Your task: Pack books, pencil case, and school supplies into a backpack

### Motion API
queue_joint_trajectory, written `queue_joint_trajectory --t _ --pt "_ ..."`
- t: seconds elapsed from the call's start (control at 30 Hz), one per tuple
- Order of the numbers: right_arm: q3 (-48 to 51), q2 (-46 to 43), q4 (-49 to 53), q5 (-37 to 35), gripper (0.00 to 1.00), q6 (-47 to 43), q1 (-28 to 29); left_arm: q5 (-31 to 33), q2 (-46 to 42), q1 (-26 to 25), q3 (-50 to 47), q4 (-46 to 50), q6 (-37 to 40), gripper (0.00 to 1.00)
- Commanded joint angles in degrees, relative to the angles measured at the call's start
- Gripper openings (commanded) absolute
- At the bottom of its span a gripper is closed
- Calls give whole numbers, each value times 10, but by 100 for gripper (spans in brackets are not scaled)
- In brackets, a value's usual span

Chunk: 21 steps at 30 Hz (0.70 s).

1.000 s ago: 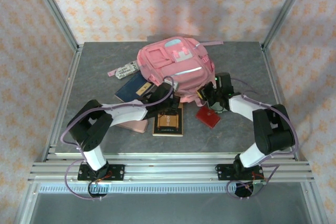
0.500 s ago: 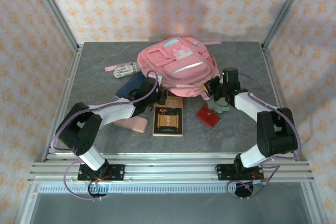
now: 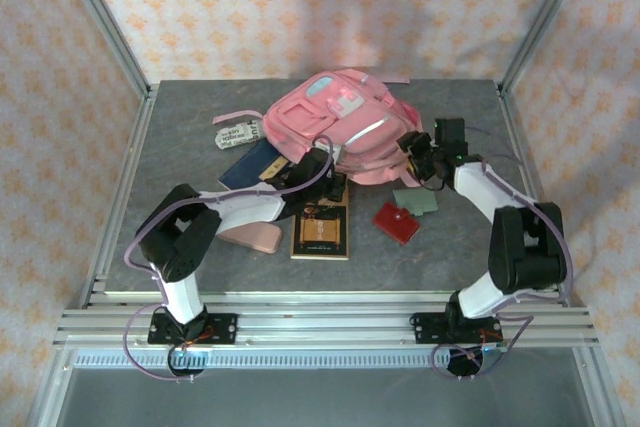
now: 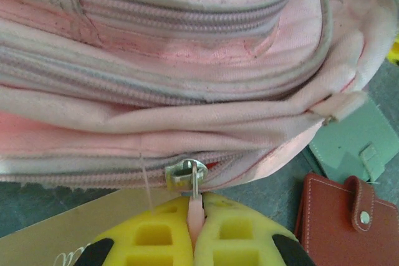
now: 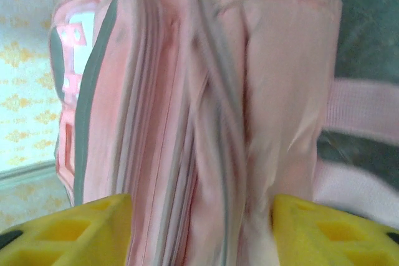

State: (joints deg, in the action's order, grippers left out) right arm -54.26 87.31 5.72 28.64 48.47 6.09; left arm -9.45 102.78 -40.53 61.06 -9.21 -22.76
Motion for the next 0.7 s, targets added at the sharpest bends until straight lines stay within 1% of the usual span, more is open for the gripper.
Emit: queue_joint_trajectory --t 0.0,0.1,0.2,0.4,0.47,0.57,0.6,0.67 --pt "41 -73 1 13 61 6 18 -9 7 -8 33 -27 -7 0" --pt "78 -102 -18 26 62 24 37 -14 14 -11 40 -27 -9 0" --pt "100 -106 -44 29 62 44 58 -18 17 -15 44 -26 -9 0" --pt "84 -48 -93 29 62 61 90 -18 16 -22 41 -24 -7 0" --pt "69 -26 -109 23 60 65 93 -17 14 -25 38 -22 -6 0" --pt "46 9 -126 13 48 68 94 -14 11 -30 33 -20 -1 0" --pt "38 21 -132 12 39 67 94 -14 11 -32 32 -18 0 0" --pt "23 44 -128 15 16 66 93 -9 8 -32 26 -15 1 0"
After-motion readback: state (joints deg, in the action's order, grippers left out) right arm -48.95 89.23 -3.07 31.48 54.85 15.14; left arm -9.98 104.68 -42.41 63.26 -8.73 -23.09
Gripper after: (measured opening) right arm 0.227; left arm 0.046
